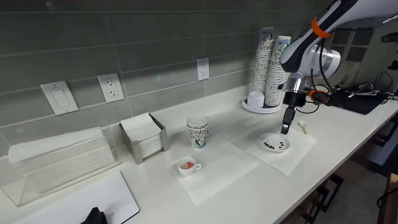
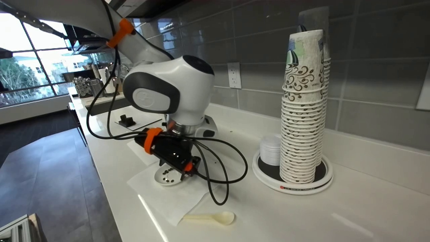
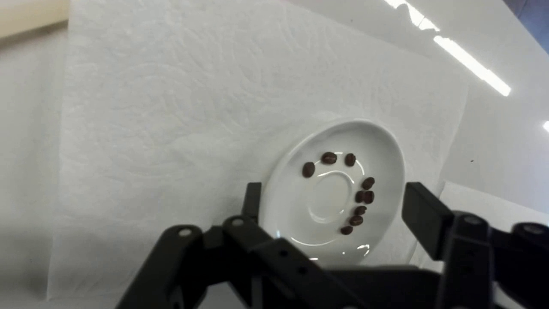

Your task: Pour the contents on the white plate into the stacked coffee cups on the left.

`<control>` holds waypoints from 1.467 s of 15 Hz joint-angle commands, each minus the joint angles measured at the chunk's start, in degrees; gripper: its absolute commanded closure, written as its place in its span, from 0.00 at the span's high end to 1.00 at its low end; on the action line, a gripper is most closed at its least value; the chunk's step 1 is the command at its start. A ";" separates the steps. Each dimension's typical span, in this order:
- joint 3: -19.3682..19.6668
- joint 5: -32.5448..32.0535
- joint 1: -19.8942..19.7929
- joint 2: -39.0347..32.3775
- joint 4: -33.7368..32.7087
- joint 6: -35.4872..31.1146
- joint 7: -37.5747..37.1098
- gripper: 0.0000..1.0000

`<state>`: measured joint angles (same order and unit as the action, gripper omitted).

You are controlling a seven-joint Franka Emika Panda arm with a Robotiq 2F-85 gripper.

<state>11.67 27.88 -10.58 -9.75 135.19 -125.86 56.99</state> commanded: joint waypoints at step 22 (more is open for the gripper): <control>-4.98 5.94 -7.19 -9.67 -9.45 2.98 0.16 0.52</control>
<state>7.66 32.65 -16.63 -17.62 127.85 -124.96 57.39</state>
